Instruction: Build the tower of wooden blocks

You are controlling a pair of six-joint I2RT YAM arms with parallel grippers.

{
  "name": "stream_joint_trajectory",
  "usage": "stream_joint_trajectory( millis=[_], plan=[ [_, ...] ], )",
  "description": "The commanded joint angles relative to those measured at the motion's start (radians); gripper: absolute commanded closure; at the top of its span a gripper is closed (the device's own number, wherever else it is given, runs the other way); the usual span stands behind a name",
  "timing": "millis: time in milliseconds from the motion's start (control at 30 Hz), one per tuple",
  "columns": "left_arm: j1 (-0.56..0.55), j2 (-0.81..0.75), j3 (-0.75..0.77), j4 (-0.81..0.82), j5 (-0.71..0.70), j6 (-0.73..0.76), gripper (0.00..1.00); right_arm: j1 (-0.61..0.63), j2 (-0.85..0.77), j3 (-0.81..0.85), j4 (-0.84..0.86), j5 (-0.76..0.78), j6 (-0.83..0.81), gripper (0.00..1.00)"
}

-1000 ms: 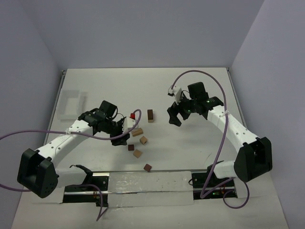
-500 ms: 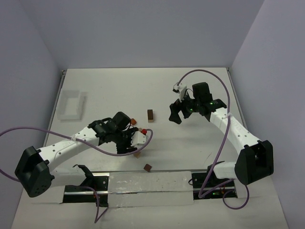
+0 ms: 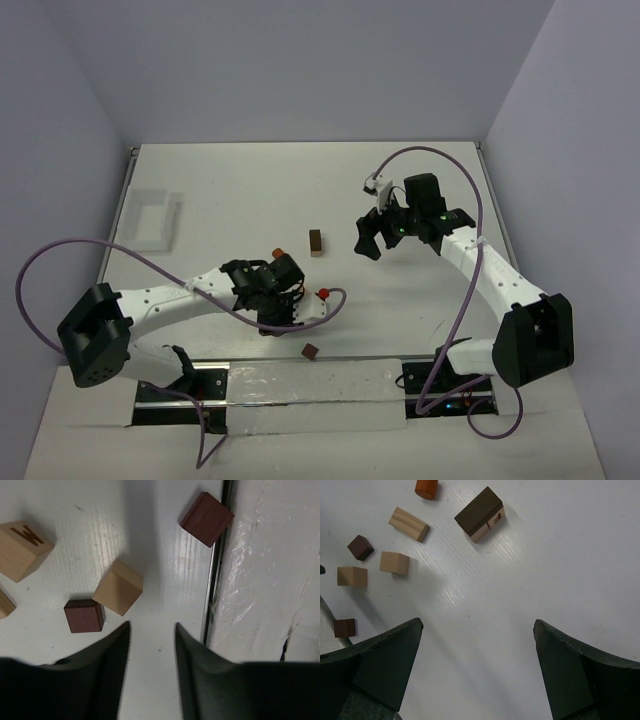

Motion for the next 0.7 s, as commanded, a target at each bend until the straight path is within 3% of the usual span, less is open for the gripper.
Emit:
stream_joint_trajectory(
  millis=[0,133,200,667],
  plan=[
    [-0.003,0.054,0.100,-0.057,-0.023,-0.177,0.43,-0.009,-0.018,-0.007,0.032,-0.009,0.005,0.00],
    [-0.003,0.076,0.145,-0.093,-0.025,-0.273,0.28,-0.009,-0.016,-0.006,0.032,-0.012,0.007,0.00],
    [-0.005,0.087,0.162,-0.100,-0.032,-0.304,0.27,-0.008,-0.016,-0.006,0.034,-0.012,0.007,0.00],
    [-0.004,0.255,0.261,-0.109,-0.141,-0.595,0.39,-0.012,-0.025,-0.013,0.032,-0.002,-0.010,0.00]
  ],
)
